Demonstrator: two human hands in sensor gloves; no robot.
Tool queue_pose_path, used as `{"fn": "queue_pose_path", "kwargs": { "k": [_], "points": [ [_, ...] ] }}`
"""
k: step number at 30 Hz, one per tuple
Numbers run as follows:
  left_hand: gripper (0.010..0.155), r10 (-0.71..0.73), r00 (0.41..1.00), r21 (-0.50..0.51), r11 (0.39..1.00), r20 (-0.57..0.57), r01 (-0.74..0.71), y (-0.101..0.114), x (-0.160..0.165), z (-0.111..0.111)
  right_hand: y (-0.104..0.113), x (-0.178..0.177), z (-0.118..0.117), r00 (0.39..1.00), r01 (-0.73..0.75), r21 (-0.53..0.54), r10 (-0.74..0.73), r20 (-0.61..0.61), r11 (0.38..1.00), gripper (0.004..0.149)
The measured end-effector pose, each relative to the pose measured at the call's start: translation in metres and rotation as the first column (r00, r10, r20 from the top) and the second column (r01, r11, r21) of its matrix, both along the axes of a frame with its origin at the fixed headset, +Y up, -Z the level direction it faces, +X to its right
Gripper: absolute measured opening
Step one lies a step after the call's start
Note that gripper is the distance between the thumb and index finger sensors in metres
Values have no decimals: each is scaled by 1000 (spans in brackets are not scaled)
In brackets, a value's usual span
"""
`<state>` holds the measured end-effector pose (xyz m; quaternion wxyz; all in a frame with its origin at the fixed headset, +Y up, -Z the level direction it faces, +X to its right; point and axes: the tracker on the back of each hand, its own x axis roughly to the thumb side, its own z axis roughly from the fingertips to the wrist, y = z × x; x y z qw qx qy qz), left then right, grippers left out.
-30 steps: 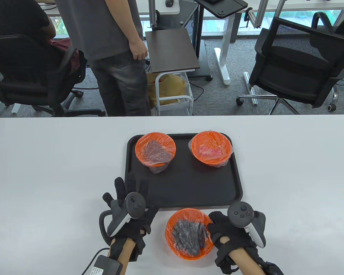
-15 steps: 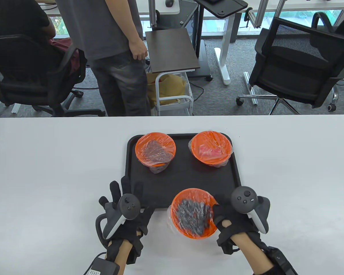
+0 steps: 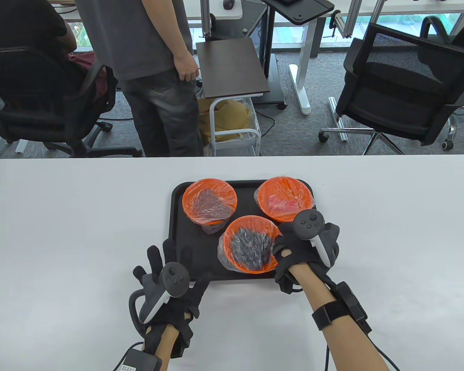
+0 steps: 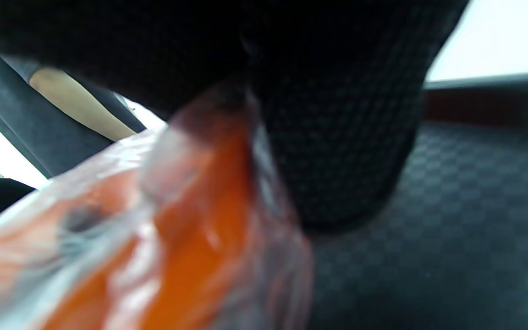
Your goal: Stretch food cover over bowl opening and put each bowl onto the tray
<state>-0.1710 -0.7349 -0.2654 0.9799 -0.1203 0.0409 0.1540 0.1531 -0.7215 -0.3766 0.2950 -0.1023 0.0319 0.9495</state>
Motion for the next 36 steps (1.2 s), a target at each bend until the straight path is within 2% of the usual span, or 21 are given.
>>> {"fn": "queue_pose_path", "kwargs": {
  "k": [7, 19, 23, 27, 30, 34, 36],
  "points": [
    [88, -31, 999, 3, 1000, 13, 31, 0, 4, 0, -18, 3, -9, 1000, 3, -35, -2, 29, 999, 51],
    [87, -29, 999, -25, 999, 18, 30, -4, 6, 0, -19, 9, -7, 997, 68, -69, -64, 53, 995, 53],
    [87, -26, 999, -30, 999, 18, 27, -4, 6, 0, -18, 17, -3, 992, 111, -66, -106, 65, 992, 62],
    [87, -29, 999, -29, 999, 21, 29, -4, 6, 0, -3, 29, 7, 983, 162, -24, -160, 88, 986, 67],
    [88, -35, 999, -39, 999, 25, 36, -4, 7, 0, 20, 41, 21, 983, 166, 58, -170, 75, 984, 69],
    [88, -36, 999, -64, 997, 29, 38, -4, 7, 1, 46, 47, 45, 994, 105, 220, -93, -62, 970, 75],
    [88, -35, 999, -66, 997, 29, 37, -4, 8, 1, 51, 47, 59, 989, 62, 252, -26, -143, 966, 78]
  ]
}}
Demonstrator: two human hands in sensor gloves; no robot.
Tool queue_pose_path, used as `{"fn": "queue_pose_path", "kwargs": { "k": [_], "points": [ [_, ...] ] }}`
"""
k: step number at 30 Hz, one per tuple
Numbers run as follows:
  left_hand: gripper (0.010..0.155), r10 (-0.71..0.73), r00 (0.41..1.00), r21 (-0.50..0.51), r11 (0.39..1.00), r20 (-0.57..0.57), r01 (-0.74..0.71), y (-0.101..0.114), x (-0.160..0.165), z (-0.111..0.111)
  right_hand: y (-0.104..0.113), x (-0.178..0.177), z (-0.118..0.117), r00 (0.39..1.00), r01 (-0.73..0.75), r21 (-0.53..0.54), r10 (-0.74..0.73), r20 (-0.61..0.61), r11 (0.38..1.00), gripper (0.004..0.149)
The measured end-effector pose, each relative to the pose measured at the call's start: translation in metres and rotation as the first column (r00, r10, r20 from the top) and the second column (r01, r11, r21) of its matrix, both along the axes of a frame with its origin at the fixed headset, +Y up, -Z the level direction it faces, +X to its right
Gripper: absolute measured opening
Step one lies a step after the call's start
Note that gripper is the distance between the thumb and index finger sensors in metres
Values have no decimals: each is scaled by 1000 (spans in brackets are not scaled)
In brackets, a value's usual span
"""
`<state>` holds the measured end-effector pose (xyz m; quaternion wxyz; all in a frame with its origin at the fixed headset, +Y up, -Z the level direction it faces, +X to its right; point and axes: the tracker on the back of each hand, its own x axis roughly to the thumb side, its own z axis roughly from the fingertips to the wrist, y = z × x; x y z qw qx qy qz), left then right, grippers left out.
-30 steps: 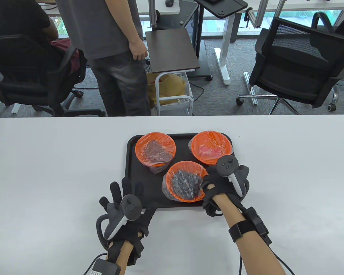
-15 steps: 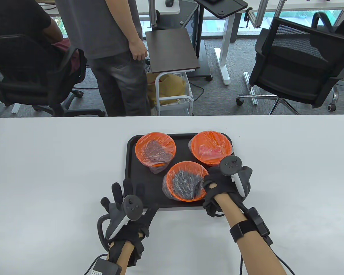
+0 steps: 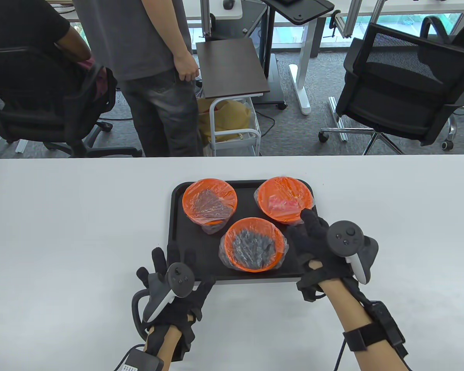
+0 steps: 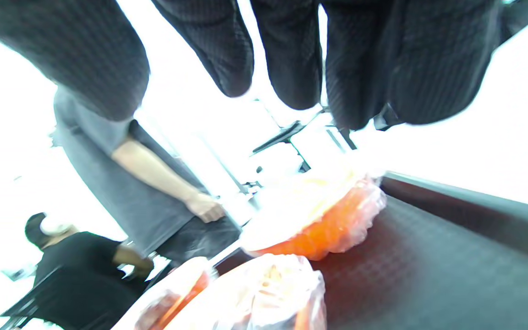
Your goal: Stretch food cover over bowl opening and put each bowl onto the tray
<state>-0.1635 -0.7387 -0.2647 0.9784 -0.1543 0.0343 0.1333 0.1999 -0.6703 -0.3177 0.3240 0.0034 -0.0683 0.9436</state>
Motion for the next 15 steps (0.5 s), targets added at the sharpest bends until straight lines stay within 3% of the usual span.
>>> {"fn": "queue_pose_path", "kwargs": {
  "k": [4, 8, 10, 13, 15],
  "points": [
    [88, -9, 1000, 2, 1000, 11, 9, 1, 1, 1, -6, -3, 28, 972, -213, 54, 217, -85, 976, 85],
    [88, -25, 1000, 2, 1000, 14, 25, -1, 1, 2, -31, -7, 49, 915, -373, 42, 375, -146, 927, 92],
    [89, -28, 999, -5, 1000, 15, 28, -2, 2, 1, -48, -9, 56, 892, -419, 51, 422, -164, 906, 94],
    [89, -45, 999, -1, 999, 17, 45, -4, 3, 1, -58, -11, 57, 865, -472, -35, 454, -214, 881, 95],
    [88, -40, 999, -4, 999, 17, 40, -5, 4, 2, -61, -10, 57, 853, -487, -11, 473, -219, 873, 95]
  ]
}}
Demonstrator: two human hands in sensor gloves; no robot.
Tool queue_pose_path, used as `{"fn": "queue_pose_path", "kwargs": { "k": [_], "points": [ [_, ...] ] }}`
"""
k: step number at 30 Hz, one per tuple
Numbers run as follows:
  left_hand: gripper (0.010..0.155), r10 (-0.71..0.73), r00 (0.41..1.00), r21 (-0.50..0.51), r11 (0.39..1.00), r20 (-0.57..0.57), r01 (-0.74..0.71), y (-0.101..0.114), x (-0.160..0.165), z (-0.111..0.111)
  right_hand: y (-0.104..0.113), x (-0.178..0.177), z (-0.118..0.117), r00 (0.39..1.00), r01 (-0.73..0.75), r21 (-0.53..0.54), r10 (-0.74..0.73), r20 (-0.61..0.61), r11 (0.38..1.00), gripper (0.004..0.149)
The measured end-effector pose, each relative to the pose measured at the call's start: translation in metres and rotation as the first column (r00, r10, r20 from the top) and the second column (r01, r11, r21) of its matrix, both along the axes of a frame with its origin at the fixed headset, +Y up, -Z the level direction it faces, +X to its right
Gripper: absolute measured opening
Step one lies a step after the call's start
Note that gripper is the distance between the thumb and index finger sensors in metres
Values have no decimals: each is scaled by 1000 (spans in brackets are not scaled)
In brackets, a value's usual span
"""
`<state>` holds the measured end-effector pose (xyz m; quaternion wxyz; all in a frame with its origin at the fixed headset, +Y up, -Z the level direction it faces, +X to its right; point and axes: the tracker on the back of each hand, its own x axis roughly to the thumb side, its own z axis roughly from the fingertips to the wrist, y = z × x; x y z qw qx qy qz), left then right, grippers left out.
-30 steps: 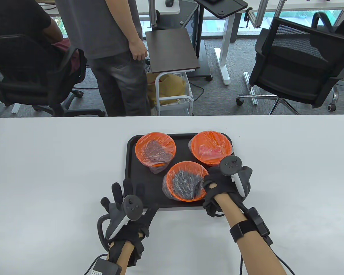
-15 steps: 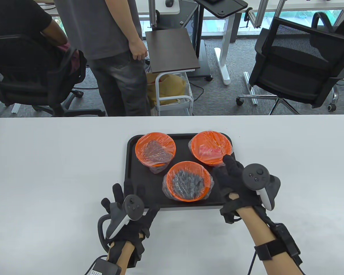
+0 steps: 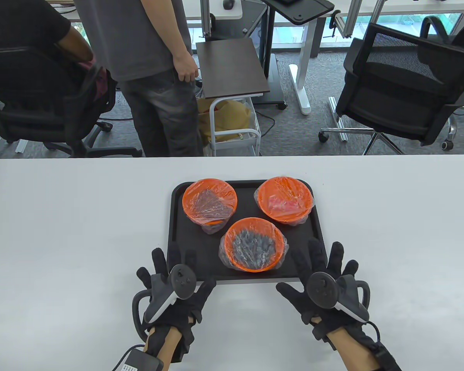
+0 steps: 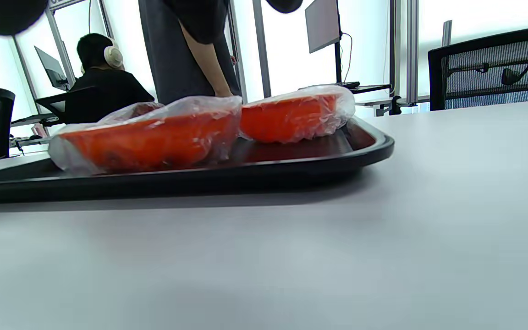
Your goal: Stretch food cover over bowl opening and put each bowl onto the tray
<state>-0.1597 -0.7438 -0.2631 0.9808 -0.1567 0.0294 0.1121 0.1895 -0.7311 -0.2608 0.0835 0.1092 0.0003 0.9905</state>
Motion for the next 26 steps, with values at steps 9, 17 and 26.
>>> {"fn": "queue_pose_path", "kwargs": {
  "k": [9, 17, 26],
  "points": [
    [88, -30, 999, 3, 1000, 23, 30, 0, 6, 0, -3, 3, 3, 1000, 18, -33, -17, 6, 999, 96],
    [88, -24, 999, 6, 1000, 22, 24, 0, 5, 0, -3, 3, 3, 1000, 25, -40, -25, 4, 999, 95],
    [88, -21, 1000, 7, 1000, 20, 21, 1, 5, 1, -3, 1, 2, 1000, 29, -44, -30, -3, 999, 94]
  ]
}}
